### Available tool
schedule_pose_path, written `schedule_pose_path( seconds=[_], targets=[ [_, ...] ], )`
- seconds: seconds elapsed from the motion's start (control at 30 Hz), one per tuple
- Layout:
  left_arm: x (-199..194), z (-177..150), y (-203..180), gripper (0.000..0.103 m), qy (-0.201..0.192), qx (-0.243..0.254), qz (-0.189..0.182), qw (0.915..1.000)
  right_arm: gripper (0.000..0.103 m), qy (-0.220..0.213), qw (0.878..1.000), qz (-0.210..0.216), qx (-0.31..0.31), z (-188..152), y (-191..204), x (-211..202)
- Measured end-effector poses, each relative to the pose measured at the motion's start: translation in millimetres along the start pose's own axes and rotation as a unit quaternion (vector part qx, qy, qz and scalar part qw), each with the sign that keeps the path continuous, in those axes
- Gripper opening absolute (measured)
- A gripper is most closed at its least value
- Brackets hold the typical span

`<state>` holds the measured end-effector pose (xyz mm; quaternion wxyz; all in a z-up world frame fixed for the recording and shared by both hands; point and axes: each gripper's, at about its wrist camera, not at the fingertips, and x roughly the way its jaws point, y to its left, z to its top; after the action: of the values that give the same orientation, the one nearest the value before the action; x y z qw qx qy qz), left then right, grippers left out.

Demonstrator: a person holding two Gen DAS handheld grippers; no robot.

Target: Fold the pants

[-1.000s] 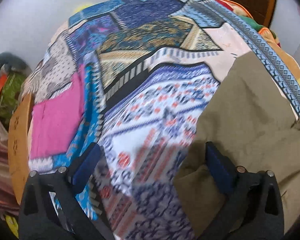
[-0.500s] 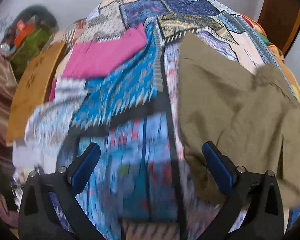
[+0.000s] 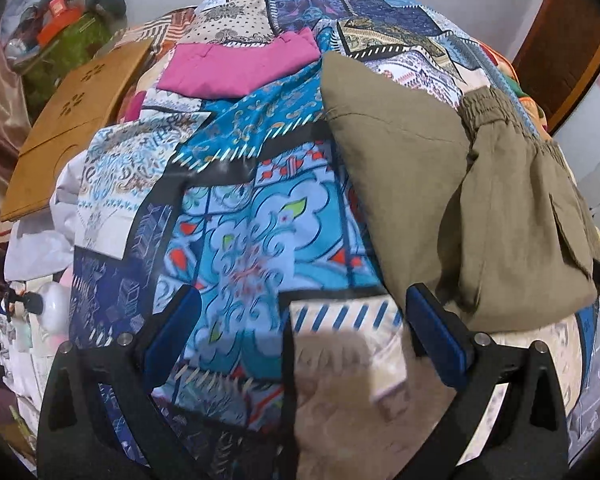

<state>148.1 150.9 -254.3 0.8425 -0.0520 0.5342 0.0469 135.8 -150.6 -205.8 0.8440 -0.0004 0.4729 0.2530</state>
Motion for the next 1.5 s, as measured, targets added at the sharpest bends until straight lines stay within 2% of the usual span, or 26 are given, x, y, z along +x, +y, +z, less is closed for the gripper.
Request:
schedule_pose_path(
  seconds=[0.1, 0.23, 0.4, 0.53, 0.67, 0.77, 0.83, 0.93, 1.03, 1.1, 1.17, 1.23, 1.27, 1.3, 1.33, 1.4, 1.5],
  targets=[
    [-3, -6, 0, 0.103, 0.001, 0.027, 0.056, 0.9981, 0.068, 0.000, 1.000, -0.001, 0.003, -2, -4, 0],
    [-15, -7, 13, 0.097, 0.001, 0.018, 0.067, 0.9976, 0.068, -0.002, 1.000, -0.013, -0.001, -3, -7, -7],
    [-45, 19, -5, 0.097, -0.045, 0.031, 0.026, 0.9981, 0.068, -0.015, 1.000, -0.015, -0.004, 8, -11, -20],
    [-49, 47, -35, 0.097, -0.067, 0.072, 0.007, 0.9951, 0.068, -0.036, 0.999, -0.009, -0.001, 29, -14, -24],
    [-21, 63, -48, 0.097, -0.044, 0.106, 0.025, 0.9931, 0.068, -0.036, 0.999, 0.005, 0.000, 42, -10, -12],
    [3, 62, -35, 0.097, -0.009, 0.092, 0.037, 0.9950, 0.068, -0.018, 1.000, 0.004, -0.013, 36, -3, 5],
    [14, 53, -19, 0.097, 0.017, 0.061, 0.004, 0.9980, 0.068, 0.009, 1.000, 0.006, -0.018, 27, 0, 21],
    [25, 33, -3, 0.097, 0.056, 0.028, -0.069, 0.9957, 0.070, 0.004, 1.000, 0.018, 0.002, 20, -6, 23],
    [21, 21, 6, 0.097, 0.064, 0.011, -0.112, 0.9916, 0.071, 0.014, 0.999, 0.031, 0.023, 21, -14, 25],
    [19, 16, 8, 0.097, 0.064, 0.011, -0.119, 0.9908, 0.072, 0.012, 0.999, 0.025, 0.017, 20, -12, 24],
    [16, 11, 10, 0.100, 0.062, 0.012, -0.108, 0.9922, 0.072, 0.010, 1.000, 0.020, 0.012, 20, -10, 21],
    [9, 7, 10, 0.101, 0.056, 0.025, -0.080, 0.9950, 0.072, 0.010, 1.000, 0.020, 0.013, 20, -10, 22],
    [6, 6, 10, 0.101, 0.051, 0.035, -0.054, 0.9966, 0.072, 0.010, 1.000, 0.019, 0.013, 19, -10, 22],
    [1, 2, 6, 0.101, 0.039, 0.058, 0.004, 0.9975, 0.072, 0.010, 1.000, 0.018, 0.013, 20, -11, 22],
    [-3, 1, 6, 0.100, 0.031, 0.070, 0.023, 0.9968, 0.072, 0.009, 1.000, 0.013, 0.010, 20, -10, 21],
    [-12, 2, 11, 0.098, 0.025, 0.069, 0.030, 0.9969, 0.072, 0.012, 1.000, 0.004, 0.005, 21, -10, 19],
    [-28, 13, 8, 0.097, -0.005, 0.062, 0.019, 0.9979, 0.072, 0.010, 1.000, -0.001, -0.003, 25, -10, 16]
  ],
)
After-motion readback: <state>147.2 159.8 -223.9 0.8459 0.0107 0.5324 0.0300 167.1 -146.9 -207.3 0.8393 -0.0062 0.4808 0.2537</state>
